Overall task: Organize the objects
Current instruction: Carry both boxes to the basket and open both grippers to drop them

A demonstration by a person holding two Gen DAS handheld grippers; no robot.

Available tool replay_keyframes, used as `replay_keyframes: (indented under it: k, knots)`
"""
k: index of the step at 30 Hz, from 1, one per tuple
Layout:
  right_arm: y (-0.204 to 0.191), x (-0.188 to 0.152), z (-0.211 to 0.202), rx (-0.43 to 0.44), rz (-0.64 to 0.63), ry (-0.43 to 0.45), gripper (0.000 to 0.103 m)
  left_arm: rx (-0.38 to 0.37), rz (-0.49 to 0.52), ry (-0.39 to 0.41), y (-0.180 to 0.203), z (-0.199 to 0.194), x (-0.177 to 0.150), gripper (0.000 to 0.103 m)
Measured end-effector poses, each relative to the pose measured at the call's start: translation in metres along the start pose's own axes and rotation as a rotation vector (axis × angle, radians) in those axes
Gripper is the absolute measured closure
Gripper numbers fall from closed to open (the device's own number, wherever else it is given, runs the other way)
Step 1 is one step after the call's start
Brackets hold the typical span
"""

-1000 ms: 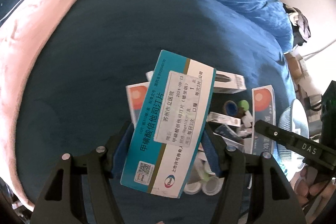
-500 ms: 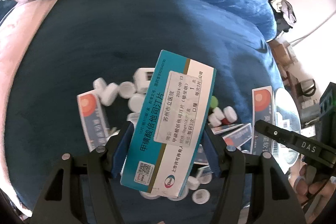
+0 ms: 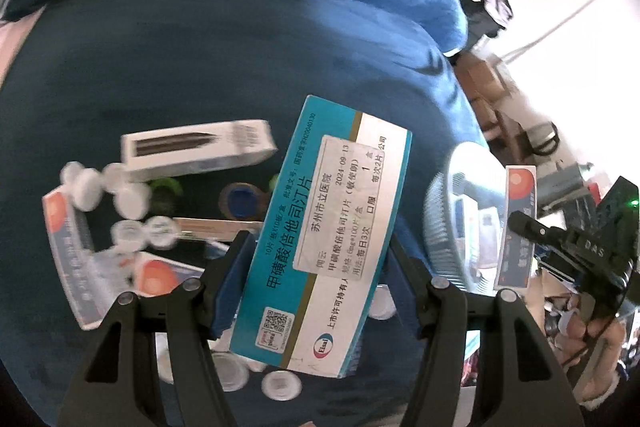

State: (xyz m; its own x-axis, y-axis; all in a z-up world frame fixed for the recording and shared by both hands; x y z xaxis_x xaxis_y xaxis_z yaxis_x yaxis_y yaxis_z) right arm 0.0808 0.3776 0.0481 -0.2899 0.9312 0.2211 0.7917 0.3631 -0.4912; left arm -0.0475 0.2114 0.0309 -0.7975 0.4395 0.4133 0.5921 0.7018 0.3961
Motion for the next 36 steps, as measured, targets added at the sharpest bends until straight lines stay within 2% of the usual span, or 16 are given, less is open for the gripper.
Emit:
replay_keyframes:
  k: [4, 11, 17, 22, 24, 26, 31, 33, 36]
  knots:
    - [0.030, 0.015, -0.013, -0.014, 0.090, 0.052, 0.078, -0.040, 0.027, 0.008, 0.038, 0.010, 0.008, 0.038]
    - [0.059, 0.034, -0.028, -0.139, 0.086, 0.142, 0.078, -0.157, 0.050, 0.031, 0.113, 0.018, 0.021, 0.038]
    - [0.078, 0.040, -0.034, -0.193, 0.082, 0.173, 0.078, -0.223, 0.064, 0.008, 0.167, 0.041, 0.023, 0.038]
    - [0.087, 0.042, -0.034, -0.209, 0.096, 0.173, 0.078, -0.252, 0.064, -0.013, 0.194, 0.066, 0.023, 0.037]
    - [0.091, 0.043, -0.034, -0.212, 0.104, 0.170, 0.077, -0.226, 0.080, -0.027, 0.200, 0.080, 0.022, 0.033]
    - [0.096, 0.044, -0.031, -0.225, 0.118, 0.156, 0.075, -0.192, 0.092, -0.039, 0.198, 0.088, 0.021, 0.011]
    - [0.107, 0.041, -0.027, -0.258, 0.135, 0.127, 0.064, -0.062, 0.136, 0.011, 0.181, 0.081, 0.027, 0.001]
    - [0.108, 0.041, -0.028, -0.270, 0.133, 0.133, 0.043, -0.019, 0.140, 0.015, 0.173, 0.078, 0.029, 0.001]
    - [0.108, 0.040, -0.026, -0.273, 0.137, 0.126, 0.021, 0.038, 0.153, 0.011, 0.161, 0.077, 0.028, 0.001]
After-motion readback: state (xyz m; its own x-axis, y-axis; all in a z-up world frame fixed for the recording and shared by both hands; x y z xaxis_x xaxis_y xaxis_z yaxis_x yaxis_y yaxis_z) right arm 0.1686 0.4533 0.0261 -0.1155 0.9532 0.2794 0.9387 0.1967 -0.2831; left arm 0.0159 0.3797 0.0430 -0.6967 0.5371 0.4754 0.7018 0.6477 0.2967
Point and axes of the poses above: each gripper's, at about its wrist camera, not at the fingertips, and z roughly the way its jaws point, y to its right, x to its top, the point moved 9 cm from there along z, roughly the way its jaws point, and after that the axes turned 9 degrees about z, right-handed, at the moved point
